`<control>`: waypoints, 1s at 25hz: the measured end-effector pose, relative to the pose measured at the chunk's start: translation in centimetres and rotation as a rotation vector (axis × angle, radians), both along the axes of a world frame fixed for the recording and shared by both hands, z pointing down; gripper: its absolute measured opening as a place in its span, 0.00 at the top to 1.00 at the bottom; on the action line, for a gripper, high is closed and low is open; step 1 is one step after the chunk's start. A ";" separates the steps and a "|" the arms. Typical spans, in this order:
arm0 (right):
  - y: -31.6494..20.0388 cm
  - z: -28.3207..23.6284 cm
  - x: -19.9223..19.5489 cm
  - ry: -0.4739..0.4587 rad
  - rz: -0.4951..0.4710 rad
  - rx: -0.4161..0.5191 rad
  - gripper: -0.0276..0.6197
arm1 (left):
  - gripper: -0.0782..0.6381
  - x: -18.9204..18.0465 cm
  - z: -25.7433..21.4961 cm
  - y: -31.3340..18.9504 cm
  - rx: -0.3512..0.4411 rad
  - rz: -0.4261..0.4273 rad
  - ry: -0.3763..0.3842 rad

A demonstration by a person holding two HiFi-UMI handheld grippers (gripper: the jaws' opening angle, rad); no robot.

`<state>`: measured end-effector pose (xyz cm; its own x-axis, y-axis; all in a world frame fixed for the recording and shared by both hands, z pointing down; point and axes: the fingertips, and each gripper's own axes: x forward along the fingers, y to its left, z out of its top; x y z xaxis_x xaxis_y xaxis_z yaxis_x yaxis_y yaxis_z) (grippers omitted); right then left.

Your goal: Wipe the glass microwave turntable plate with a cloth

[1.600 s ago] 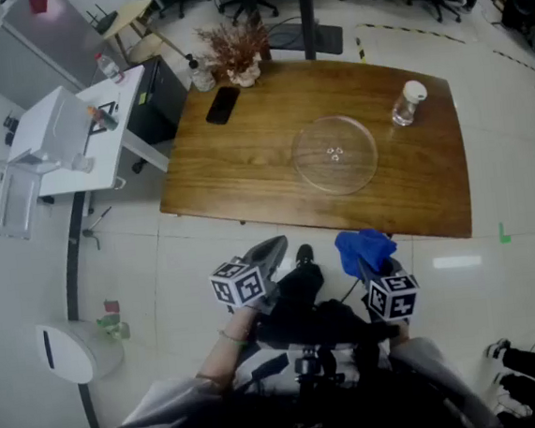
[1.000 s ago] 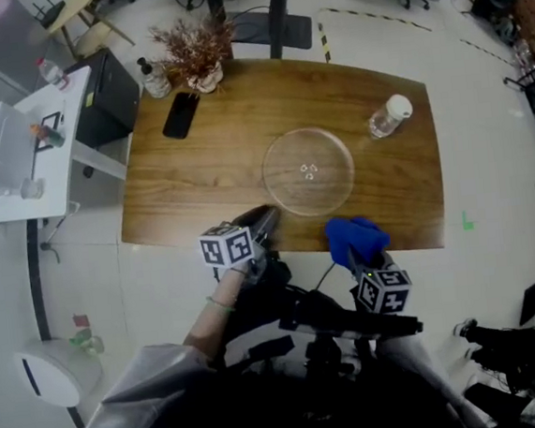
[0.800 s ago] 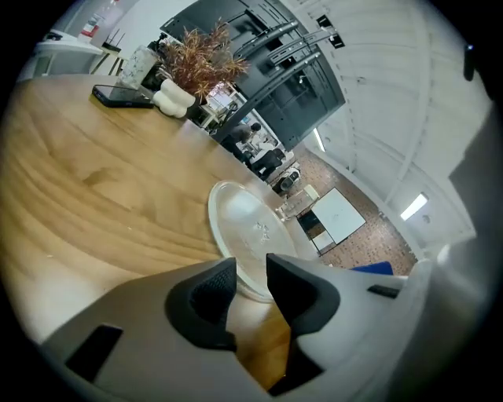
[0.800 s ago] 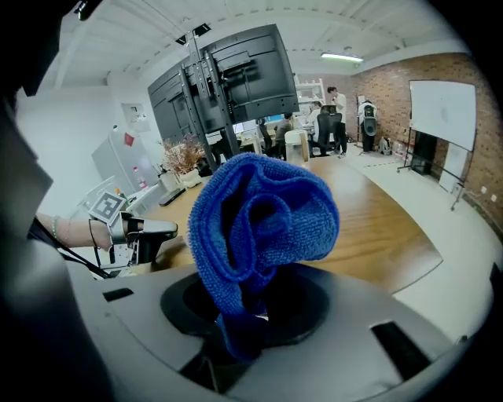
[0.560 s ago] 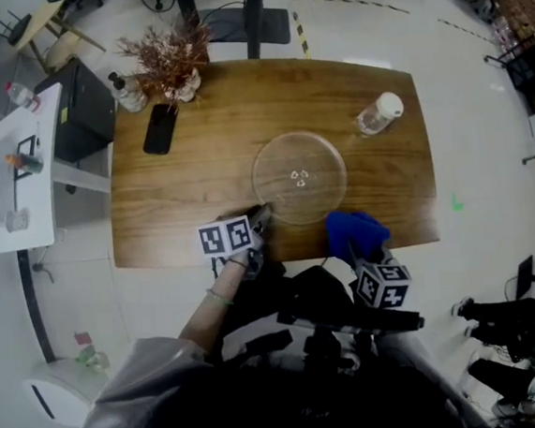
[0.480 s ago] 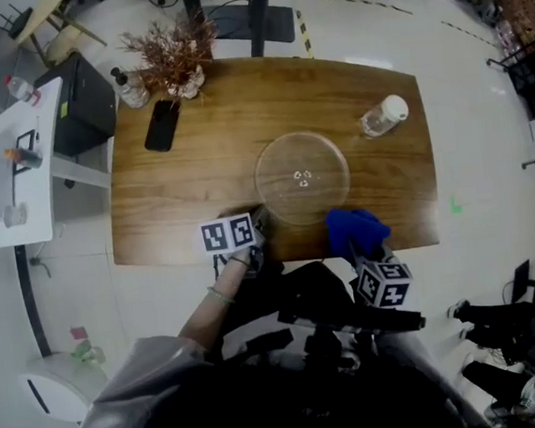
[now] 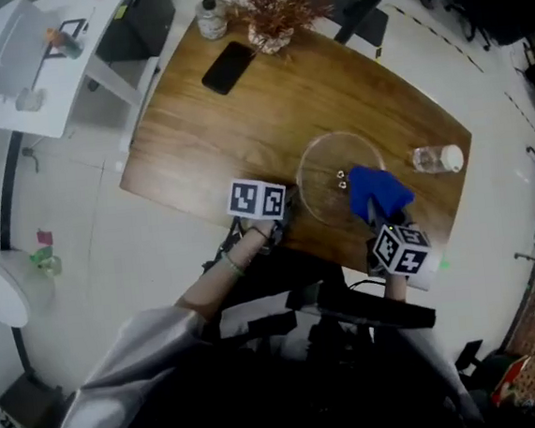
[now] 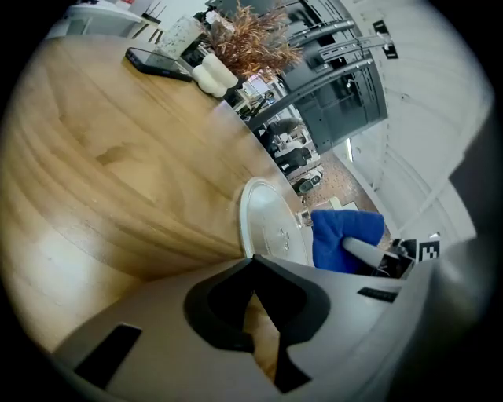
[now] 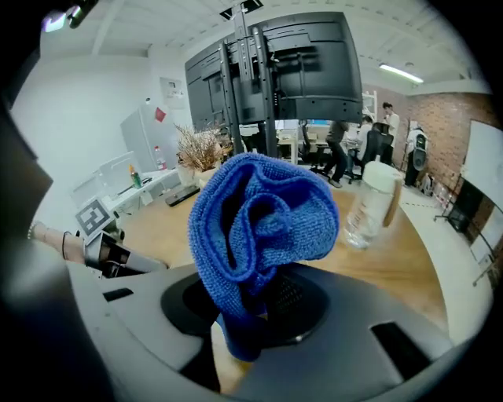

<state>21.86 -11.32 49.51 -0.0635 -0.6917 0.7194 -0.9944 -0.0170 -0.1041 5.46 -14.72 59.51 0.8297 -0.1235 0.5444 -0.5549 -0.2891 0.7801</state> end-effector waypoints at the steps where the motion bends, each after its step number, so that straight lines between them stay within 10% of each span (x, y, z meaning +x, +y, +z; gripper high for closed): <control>1: -1.7 -0.1 -0.2 0.008 -0.031 0.009 0.78 | 0.90 -0.1 0.0 -0.2 -0.014 -0.012 0.014; 10: -12.4 2.5 -4.3 0.142 -0.295 -0.040 0.78 | 0.90 -0.4 0.1 -0.6 -0.045 -0.092 0.037; 25: -1.3 5.5 -11.3 0.041 -0.428 -0.161 0.78 | 0.90 -0.5 0.3 -0.3 0.011 -0.099 -0.021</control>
<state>10.58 -12.60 55.04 -0.2885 -0.4881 0.8237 -0.9187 0.3836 -0.0945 4.96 -15.01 59.76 0.8014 -0.2097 0.5602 -0.5976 -0.2405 0.7649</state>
